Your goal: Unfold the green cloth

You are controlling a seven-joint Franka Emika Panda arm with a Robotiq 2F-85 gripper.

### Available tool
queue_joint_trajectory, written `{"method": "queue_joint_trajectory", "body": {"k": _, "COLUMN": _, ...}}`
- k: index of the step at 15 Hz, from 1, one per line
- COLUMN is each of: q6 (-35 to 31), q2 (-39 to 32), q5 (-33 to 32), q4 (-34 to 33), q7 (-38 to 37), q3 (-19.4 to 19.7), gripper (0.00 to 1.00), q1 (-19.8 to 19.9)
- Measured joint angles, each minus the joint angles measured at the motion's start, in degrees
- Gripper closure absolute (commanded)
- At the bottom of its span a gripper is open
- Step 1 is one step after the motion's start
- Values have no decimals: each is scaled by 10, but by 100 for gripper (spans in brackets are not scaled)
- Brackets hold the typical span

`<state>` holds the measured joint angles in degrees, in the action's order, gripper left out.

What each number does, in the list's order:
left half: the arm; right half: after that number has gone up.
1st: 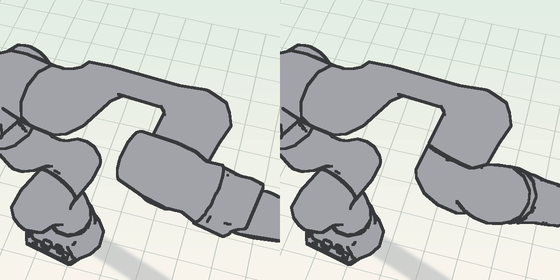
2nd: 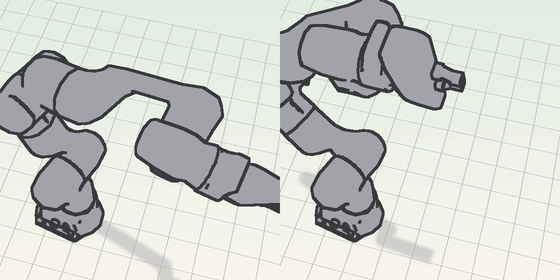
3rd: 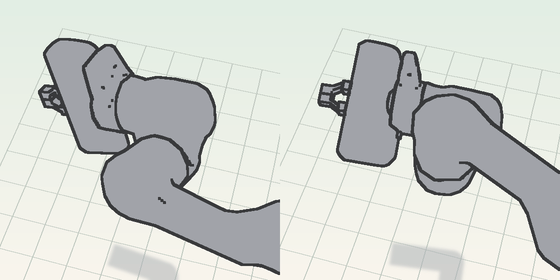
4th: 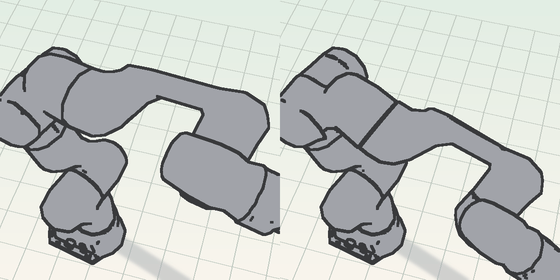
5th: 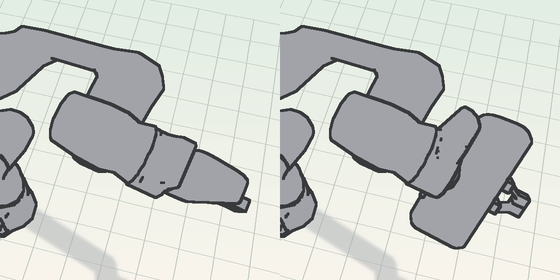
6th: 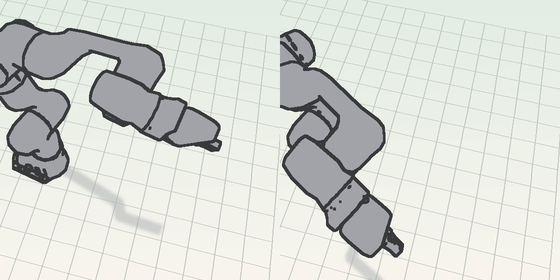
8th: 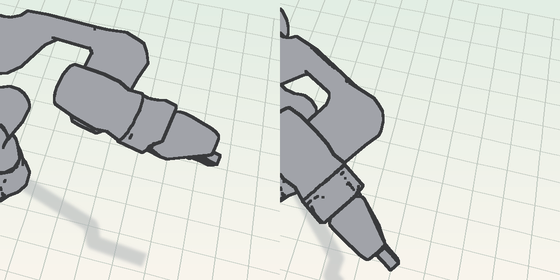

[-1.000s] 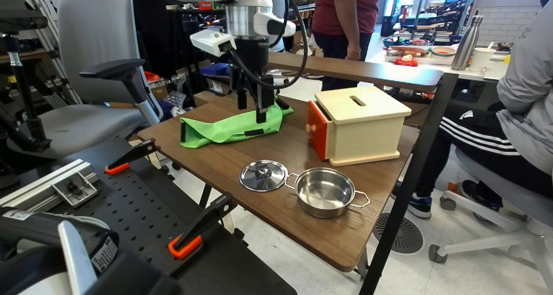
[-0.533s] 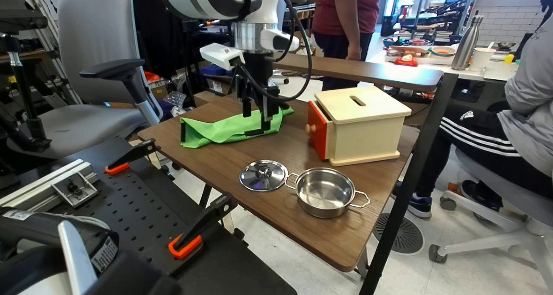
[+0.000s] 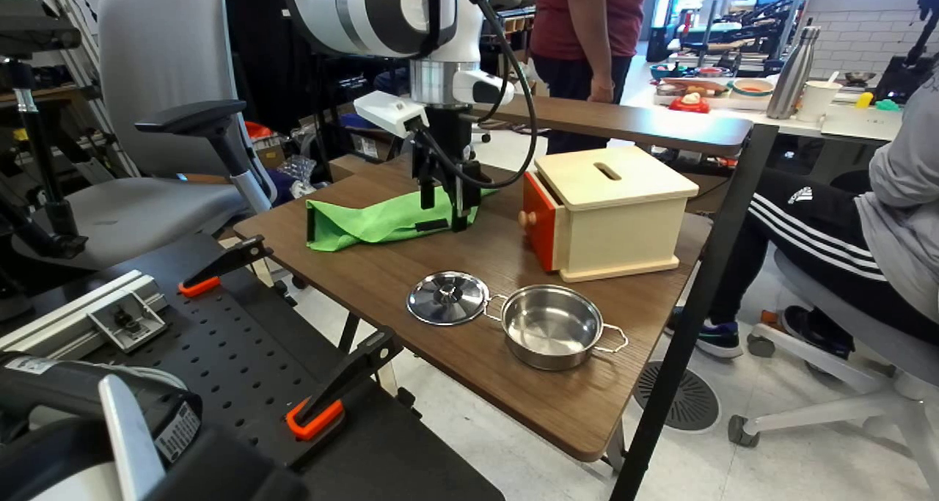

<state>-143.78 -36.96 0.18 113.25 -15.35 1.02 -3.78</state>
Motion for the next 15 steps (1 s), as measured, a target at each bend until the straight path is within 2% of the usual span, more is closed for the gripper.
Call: {"method": "queue_joint_trajectory", "body": {"k": 15, "q6": 19, "q2": -9, "q5": 0, "q4": -10, "q7": 1, "q3": 1, "gripper": 0, "q1": -3}}
